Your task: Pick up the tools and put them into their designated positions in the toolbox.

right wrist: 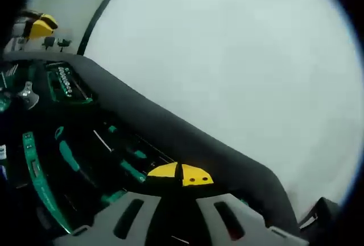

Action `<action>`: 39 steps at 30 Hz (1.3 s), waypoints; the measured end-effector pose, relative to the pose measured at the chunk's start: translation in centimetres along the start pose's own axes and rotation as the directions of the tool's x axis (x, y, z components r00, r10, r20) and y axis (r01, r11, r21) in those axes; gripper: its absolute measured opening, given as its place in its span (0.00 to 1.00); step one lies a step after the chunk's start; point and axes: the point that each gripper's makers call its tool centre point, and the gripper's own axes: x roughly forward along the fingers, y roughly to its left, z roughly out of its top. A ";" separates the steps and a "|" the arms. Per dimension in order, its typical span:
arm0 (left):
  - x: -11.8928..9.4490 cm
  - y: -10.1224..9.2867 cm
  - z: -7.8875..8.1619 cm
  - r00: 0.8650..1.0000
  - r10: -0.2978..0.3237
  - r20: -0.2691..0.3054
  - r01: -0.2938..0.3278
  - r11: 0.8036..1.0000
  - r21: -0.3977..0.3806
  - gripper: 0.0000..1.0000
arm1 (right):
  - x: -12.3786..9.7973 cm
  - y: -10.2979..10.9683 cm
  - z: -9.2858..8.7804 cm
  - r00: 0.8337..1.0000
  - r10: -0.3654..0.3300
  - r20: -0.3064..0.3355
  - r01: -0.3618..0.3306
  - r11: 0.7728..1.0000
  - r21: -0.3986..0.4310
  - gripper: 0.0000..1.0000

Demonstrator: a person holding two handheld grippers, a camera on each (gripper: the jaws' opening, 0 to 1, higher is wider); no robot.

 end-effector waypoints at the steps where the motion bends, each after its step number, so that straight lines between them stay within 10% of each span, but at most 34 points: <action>1: 0.0 0.0 0.1 1.000 -0.001 0.006 0.001 1.000 -0.004 0.20 | 0.3 0.1 -1.1 0.998 0.030 -0.056 -0.027 0.998 0.058 0.00; 7: -0.1 -0.1 0.2 1.000 -0.004 0.006 0.004 1.000 -0.009 0.20 | 0.0 -0.9 2.3 0.995 -0.006 0.104 0.004 1.000 0.024 0.06; 11: 0.0 0.3 -0.2 1.000 0.010 -0.008 -0.010 1.000 0.004 0.20 | -0.3 1.2 1.9 0.997 0.044 0.057 -0.039 0.996 -0.086 0.05; 15: 0.0 0.3 -0.2 1.000 0.013 -0.011 -0.013 1.000 0.016 0.20 | -0.2 4.1 3.0 0.998 0.067 0.018 -0.068 0.996 0.052 0.03; 18: 0.0 0.2 -0.2 1.000 0.009 -0.009 -0.009 1.000 0.012 0.20 | 0.7 6.0 4.0 0.999 0.047 0.006 -0.046 0.991 -0.126 0.00; 23: -0.1 0.5 -0.4 1.000 0.010 -0.015 -0.010 1.000 0.003 0.20 | 1.6 7.3 3.4 0.999 0.047 -0.022 -0.049 0.988 -0.145 0.00; 27: -0.1 0.5 -0.4 1.000 0.007 -0.015 -0.007 1.000 -0.004 0.20 | 3.0 6.9 2.0 0.985 0.103 -0.142 -0.074 0.979 0.191 0.00; 29: -0.1 0.5 -0.4 1.000 0.006 -0.018 -0.006 1.000 -0.003 0.20 | 2.4 6.9 2.4 0.990 0.109 -0.094 -0.106 0.994 0.033 0.00; 35: 0.0 0.3 -0.5 1.000 -0.002 -0.022 0.002 1.000 0.000 0.20 | 2.5 6.7 2.5 0.989 0.116 -0.096 -0.108 0.991 0.081 0.00; 37: 0.0 0.4 -0.6 1.000 0.002 -0.024 -0.002 1.000 0.001 0.20 | 1.7 5.6 3.0 0.991 0.105 -0.087 -0.109 0.993 -0.048 0.00; 39: 0.0 0.6 -0.5 1.000 0.006 -0.020 -0.006 1.000 -0.005 0.20 | 0.5 5.0 5.2 0.996 0.062 0.056 -0.064 0.998 0.026 0.00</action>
